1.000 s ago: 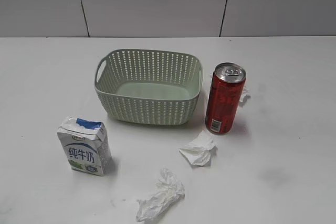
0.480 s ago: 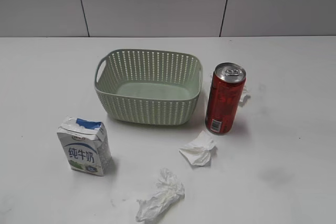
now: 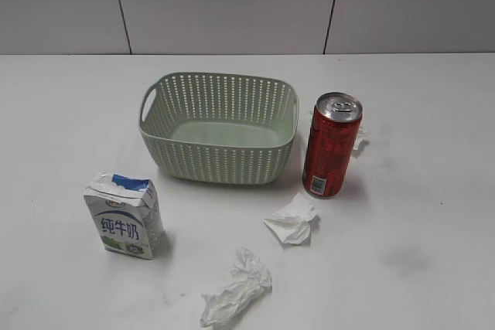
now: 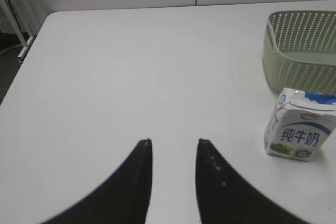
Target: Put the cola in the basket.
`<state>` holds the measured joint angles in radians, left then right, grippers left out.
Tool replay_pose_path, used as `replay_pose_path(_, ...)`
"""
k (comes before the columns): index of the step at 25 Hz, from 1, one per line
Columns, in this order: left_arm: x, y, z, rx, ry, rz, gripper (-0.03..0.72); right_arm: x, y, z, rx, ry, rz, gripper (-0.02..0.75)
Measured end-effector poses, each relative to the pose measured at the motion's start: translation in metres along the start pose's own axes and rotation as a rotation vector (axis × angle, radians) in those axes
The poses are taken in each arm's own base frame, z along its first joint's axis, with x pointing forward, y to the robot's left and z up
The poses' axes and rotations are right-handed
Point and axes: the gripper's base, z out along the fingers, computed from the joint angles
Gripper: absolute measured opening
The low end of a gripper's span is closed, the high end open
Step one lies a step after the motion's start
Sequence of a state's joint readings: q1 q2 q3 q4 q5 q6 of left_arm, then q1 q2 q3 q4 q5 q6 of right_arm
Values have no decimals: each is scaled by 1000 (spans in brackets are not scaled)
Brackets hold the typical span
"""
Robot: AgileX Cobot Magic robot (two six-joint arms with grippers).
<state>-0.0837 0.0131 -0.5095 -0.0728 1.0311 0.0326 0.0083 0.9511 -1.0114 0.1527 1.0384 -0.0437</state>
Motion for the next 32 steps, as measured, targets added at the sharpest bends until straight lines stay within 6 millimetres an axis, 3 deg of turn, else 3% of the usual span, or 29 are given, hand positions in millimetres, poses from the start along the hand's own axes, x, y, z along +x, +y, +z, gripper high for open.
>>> replay_pose_path(10, 0, 0, 0, 0, 0, 0, 229, -53, -3, 41, -1, 122, -1, 582)
replay_pose_path(26, 0, 0, 0, 0, 0, 0, 232, -103, -5, 86, -27, 214, -28, 584)
replay_pose_path(32, 0, 0, 0, 0, 0, 0, 235, -123, 24, 99, -80, 203, -134, 584)
